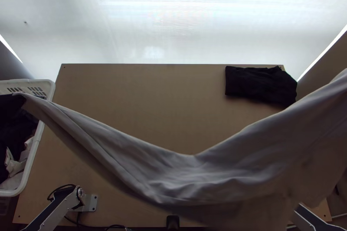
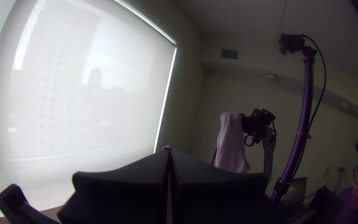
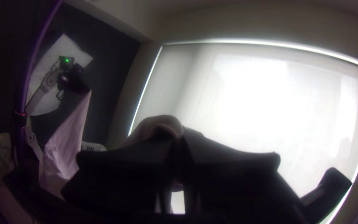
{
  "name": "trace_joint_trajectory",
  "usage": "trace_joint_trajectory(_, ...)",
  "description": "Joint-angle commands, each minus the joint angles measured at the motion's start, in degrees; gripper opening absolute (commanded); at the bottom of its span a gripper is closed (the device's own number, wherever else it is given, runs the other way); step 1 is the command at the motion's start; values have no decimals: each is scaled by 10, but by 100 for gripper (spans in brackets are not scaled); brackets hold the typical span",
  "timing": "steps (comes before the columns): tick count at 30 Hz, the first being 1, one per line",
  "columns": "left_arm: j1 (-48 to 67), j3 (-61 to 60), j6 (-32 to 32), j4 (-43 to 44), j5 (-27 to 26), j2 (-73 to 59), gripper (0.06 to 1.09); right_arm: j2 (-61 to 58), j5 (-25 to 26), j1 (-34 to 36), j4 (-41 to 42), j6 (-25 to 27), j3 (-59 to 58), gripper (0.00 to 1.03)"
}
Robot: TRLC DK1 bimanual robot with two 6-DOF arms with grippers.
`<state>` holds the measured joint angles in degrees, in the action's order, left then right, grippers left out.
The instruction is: Fold the t-shirt
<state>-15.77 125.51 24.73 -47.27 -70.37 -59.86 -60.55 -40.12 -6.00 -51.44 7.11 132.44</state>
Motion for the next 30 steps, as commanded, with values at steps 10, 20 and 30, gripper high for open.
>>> trace_joint_trajectory(10,-32,-411,-111,31,16,-99,9,-13,-4,-18,3,50,-518,3)
trace_joint_trajectory(20,32,-598,-339,86,204,-289,9,-147,12,20,115,102,-726,3)
trace_joint_trajectory(30,92,-603,-300,198,248,-305,9,-251,61,4,224,92,-643,3)
